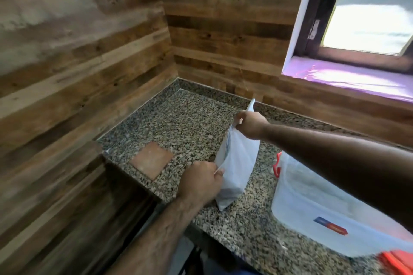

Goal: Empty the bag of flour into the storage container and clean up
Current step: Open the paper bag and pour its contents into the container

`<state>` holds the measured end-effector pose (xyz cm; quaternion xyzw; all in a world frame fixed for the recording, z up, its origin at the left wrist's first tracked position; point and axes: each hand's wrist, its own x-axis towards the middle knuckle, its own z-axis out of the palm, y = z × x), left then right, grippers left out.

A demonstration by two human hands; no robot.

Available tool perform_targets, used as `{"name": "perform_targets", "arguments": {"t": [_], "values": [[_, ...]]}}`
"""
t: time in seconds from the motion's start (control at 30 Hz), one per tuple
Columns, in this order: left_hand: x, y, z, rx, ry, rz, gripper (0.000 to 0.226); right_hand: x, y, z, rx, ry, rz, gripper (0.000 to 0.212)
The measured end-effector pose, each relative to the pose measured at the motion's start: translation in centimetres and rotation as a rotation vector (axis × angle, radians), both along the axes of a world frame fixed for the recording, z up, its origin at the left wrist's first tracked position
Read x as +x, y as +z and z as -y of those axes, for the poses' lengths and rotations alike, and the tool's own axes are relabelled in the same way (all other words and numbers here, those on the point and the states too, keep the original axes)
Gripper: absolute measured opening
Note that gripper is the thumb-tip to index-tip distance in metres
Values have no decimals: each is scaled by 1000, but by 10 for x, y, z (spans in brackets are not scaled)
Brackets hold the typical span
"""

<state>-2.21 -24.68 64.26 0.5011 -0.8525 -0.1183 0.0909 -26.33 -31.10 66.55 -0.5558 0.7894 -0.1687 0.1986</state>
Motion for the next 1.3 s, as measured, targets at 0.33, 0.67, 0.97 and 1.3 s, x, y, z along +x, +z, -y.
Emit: {"name": "perform_targets", "arguments": {"t": [0.33,0.67,0.97,1.3], "values": [[39,26,5,206,133,-423,15,74,-7,-81,22,670,-88,47],[60,22,-2,-187,40,-944,25,92,-22,-73,-177,271,250,30],[39,-31,8,83,30,-117,62,85,-6,-71,-149,228,212,47],[26,-21,30,-9,-276,141,58,57,9,-56,-84,235,-85,47]]}}
